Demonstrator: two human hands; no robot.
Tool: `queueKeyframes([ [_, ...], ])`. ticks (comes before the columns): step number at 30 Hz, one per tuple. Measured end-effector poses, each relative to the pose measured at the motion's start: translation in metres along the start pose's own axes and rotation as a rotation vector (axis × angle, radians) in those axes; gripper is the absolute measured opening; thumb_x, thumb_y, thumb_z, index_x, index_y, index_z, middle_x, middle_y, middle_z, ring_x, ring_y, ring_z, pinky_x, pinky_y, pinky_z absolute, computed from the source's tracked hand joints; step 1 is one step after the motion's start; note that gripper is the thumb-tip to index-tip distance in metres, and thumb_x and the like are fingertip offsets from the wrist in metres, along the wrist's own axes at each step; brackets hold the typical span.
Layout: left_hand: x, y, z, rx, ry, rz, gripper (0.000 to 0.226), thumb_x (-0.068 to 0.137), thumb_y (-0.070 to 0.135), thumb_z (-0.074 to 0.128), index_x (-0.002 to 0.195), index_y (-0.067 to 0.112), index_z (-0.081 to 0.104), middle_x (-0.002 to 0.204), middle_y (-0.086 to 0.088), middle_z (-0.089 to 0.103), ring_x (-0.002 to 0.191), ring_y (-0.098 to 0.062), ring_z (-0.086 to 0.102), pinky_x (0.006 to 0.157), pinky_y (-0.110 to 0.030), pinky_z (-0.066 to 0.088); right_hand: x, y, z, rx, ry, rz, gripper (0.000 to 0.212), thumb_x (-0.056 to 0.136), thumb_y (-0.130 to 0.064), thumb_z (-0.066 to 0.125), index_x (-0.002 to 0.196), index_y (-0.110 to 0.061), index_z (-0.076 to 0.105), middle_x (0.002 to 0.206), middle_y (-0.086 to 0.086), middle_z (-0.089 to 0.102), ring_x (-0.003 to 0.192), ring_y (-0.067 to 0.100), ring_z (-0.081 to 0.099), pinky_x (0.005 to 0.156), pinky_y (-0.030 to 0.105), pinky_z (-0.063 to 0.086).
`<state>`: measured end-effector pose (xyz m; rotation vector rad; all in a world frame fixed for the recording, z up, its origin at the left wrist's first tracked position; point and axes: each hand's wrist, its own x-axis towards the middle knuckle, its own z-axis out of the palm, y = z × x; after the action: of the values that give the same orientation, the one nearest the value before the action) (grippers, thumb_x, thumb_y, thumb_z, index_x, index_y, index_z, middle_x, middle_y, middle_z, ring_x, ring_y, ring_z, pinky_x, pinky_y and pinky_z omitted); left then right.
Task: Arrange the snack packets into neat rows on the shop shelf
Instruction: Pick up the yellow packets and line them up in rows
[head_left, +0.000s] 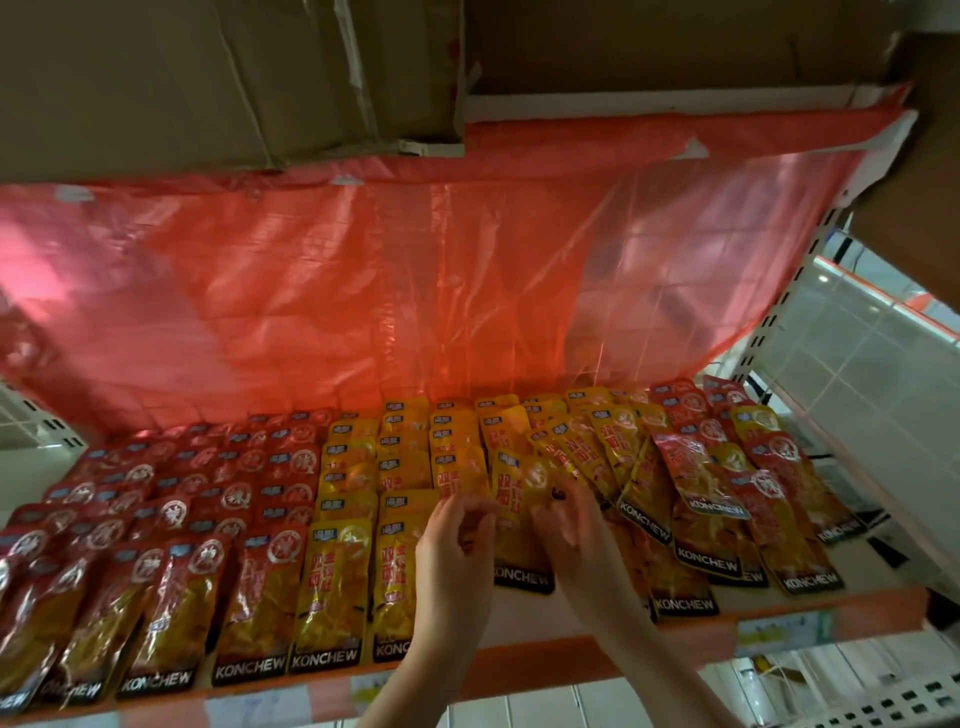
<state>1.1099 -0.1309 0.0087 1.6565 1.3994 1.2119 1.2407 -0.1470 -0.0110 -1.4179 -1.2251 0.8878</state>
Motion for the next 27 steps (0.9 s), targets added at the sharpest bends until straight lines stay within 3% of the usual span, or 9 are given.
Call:
queueKeyframes([
  [3,-0.003,-0.009,-0.01,0.102,0.005,0.05,0.034,0.085,0.001,0.061,0.083,0.035,0.057,0.085,0.014,0.061,0.081,0.003,0.058,0.067,-0.013,0.049,0.007,-0.001,0.015,0.173,-0.021,0.192,0.041,0.088,-0.028,0.062,0.124,-0.017,0.045,0.095,0.003,0.07,0.081,0.011,0.069,0.065,0.023,0.054],
  [7,0.003,-0.029,-0.036,0.335,0.026,0.108,0.022,0.084,0.001,0.062,0.094,0.02,0.066,0.093,0.014,0.062,0.079,0.002,0.056,0.064,-0.008,0.044,0.012,0.0,0.029,-0.055,0.015,0.063,0.038,0.092,-0.035,0.056,0.121,-0.013,0.047,0.083,0.003,0.067,0.065,0.011,0.064,0.051,0.017,0.043],
  [10,0.006,-0.041,-0.052,0.501,-0.061,0.158,0.026,0.083,0.006,0.064,0.106,0.019,0.064,0.105,0.006,0.061,0.092,-0.012,0.057,0.073,-0.02,0.045,0.009,0.002,0.037,-0.161,0.041,-0.023,0.031,0.094,-0.029,0.054,0.121,-0.015,0.047,0.074,-0.001,0.061,0.054,0.008,0.056,0.045,0.023,0.041],
  [12,0.006,-0.045,-0.058,0.565,-0.122,0.17,0.034,0.082,0.007,0.065,0.113,0.019,0.062,0.112,0.005,0.06,0.101,-0.016,0.056,0.08,-0.025,0.046,0.008,0.005,0.04,-0.237,0.041,-0.086,0.037,0.093,-0.033,0.054,0.124,-0.016,0.046,0.08,-0.006,0.061,0.057,0.008,0.059,0.047,0.029,0.048],
  [15,0.004,-0.053,-0.061,0.638,-0.205,0.242,0.039,0.077,0.015,0.072,0.114,0.018,0.06,0.113,0.001,0.06,0.102,-0.02,0.059,0.082,-0.031,0.05,0.01,0.01,0.041,-0.366,0.053,-0.163,0.043,0.09,-0.033,0.057,0.127,-0.014,0.046,0.083,-0.012,0.06,0.059,0.006,0.06,0.045,0.02,0.046],
  [17,0.002,-0.059,-0.064,0.686,-0.271,0.27,0.051,0.074,0.021,0.075,0.12,0.019,0.053,0.12,0.0,0.056,0.108,-0.022,0.057,0.085,-0.033,0.05,0.011,0.014,0.041,-0.481,0.086,-0.218,0.041,0.089,-0.034,0.059,0.125,-0.017,0.05,0.087,-0.012,0.061,0.065,0.004,0.058,0.053,0.017,0.048],
  [19,0.002,-0.06,-0.067,0.737,-0.354,0.286,0.062,0.077,0.029,0.072,0.132,0.02,0.044,0.132,0.0,0.046,0.121,-0.022,0.049,0.095,-0.035,0.046,0.01,0.015,0.042,-0.601,0.102,-0.276,0.028,0.089,-0.03,0.061,0.116,-0.023,0.057,0.09,-0.014,0.062,0.077,0.002,0.057,0.063,0.018,0.05],
  [22,0.004,-0.06,-0.073,0.795,-0.476,0.266,0.075,0.086,0.037,0.059,0.147,0.022,0.02,0.15,0.002,0.019,0.139,-0.019,0.02,0.113,-0.032,0.026,0.009,0.014,0.044,-0.663,0.106,-0.314,0.014,0.089,-0.024,0.061,0.102,-0.028,0.064,0.083,-0.018,0.064,0.073,-0.001,0.058,0.06,0.018,0.051],
  [27,0.009,-0.048,-0.082,0.801,-0.575,0.271,0.076,0.088,0.038,0.054,0.149,0.024,0.01,0.156,0.004,0.003,0.143,-0.013,-0.001,0.116,-0.029,0.013,0.011,0.017,0.045,-0.64,0.09,-0.289,0.018,0.085,-0.019,0.067,0.102,-0.025,0.066,0.094,-0.019,0.064,0.087,-0.007,0.053,0.07,0.001,0.039],
])
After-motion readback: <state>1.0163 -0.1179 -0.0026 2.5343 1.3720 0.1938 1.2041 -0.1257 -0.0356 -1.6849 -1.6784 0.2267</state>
